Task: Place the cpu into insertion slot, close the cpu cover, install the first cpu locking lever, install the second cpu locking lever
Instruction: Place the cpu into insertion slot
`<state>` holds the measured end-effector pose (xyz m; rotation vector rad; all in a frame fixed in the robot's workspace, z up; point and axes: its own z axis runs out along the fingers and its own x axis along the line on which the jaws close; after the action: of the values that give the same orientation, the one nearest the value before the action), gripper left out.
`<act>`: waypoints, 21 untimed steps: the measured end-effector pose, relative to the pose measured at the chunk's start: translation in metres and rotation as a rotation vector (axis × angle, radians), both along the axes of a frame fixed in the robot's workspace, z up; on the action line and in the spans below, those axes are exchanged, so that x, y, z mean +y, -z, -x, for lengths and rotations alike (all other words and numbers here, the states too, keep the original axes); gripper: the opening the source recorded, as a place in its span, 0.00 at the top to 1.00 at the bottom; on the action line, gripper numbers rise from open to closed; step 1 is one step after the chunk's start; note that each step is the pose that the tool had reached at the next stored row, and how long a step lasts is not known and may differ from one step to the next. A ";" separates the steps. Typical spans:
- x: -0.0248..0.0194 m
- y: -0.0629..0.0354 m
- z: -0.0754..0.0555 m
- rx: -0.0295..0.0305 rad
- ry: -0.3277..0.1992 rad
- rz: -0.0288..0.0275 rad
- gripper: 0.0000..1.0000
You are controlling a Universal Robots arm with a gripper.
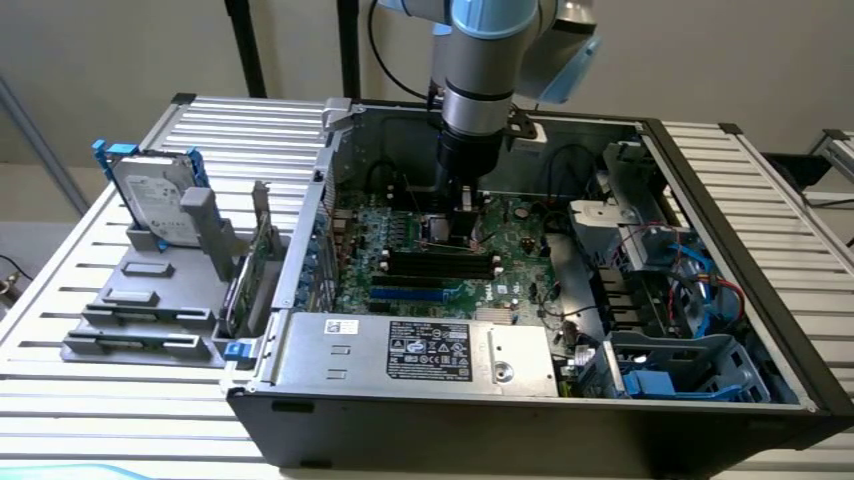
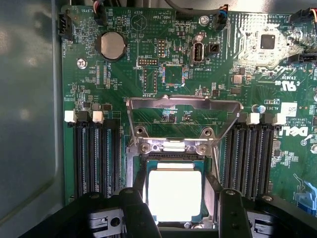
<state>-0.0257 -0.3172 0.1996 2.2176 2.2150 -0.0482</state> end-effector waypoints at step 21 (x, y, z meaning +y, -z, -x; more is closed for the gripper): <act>0.0003 0.0016 -0.001 -0.0001 0.007 -0.0001 0.45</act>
<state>-0.0248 -0.3168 0.1980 2.2257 2.2070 -0.0480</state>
